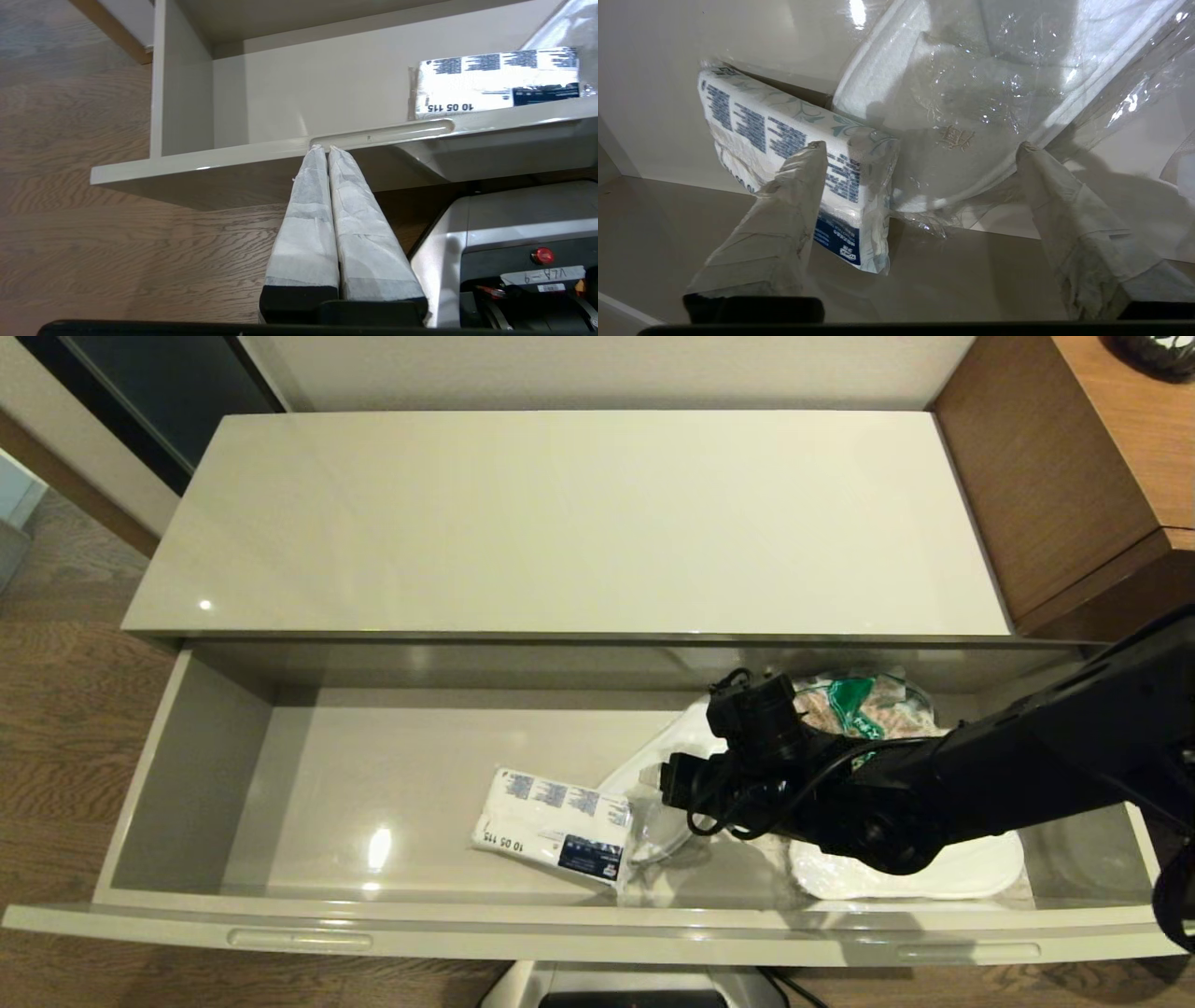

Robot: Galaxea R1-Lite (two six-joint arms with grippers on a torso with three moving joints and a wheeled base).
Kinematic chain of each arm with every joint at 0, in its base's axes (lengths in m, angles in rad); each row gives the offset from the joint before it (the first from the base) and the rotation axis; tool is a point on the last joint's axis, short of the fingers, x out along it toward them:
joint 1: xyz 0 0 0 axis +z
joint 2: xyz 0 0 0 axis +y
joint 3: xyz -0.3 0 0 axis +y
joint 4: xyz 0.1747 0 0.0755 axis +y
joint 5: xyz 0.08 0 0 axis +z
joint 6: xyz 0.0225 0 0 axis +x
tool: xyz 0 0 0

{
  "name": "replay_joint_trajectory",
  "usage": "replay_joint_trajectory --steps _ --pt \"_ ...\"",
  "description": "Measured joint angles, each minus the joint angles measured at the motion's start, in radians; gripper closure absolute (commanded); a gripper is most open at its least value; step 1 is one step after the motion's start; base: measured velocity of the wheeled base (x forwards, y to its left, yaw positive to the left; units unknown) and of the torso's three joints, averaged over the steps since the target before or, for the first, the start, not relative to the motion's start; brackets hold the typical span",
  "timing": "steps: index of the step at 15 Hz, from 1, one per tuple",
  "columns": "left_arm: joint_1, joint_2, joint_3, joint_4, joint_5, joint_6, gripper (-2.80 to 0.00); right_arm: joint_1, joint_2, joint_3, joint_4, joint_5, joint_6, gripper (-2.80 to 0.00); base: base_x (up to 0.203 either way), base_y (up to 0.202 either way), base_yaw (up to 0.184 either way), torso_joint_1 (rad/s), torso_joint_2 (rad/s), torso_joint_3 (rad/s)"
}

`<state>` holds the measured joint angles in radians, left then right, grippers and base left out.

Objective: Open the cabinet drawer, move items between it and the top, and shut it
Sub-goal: Take out the disposable slippers from the drawer

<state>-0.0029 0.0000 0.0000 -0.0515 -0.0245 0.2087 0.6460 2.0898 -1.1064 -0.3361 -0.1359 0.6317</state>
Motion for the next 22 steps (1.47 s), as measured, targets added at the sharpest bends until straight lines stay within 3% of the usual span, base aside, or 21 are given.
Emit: replay_joint_trajectory --steps 4,13,22 --pt "-0.001 0.0 0.0 0.0 0.0 0.0 0.0 0.0 0.011 -0.004 0.005 0.0 0.009 -2.8 0.0 0.0 0.0 0.0 0.0 0.0" --pt "-0.001 0.0 0.0 0.0 0.0 0.0 0.0 -0.073 0.009 -0.166 0.2 0.002 0.17 -2.8 0.0 0.0 0.0 0.0 0.0 0.0" --pt "0.001 0.0 0.0 0.0 0.0 0.0 0.0 -0.145 0.015 -0.223 0.213 0.017 0.172 -2.8 0.0 0.0 0.0 0.0 0.0 0.0"
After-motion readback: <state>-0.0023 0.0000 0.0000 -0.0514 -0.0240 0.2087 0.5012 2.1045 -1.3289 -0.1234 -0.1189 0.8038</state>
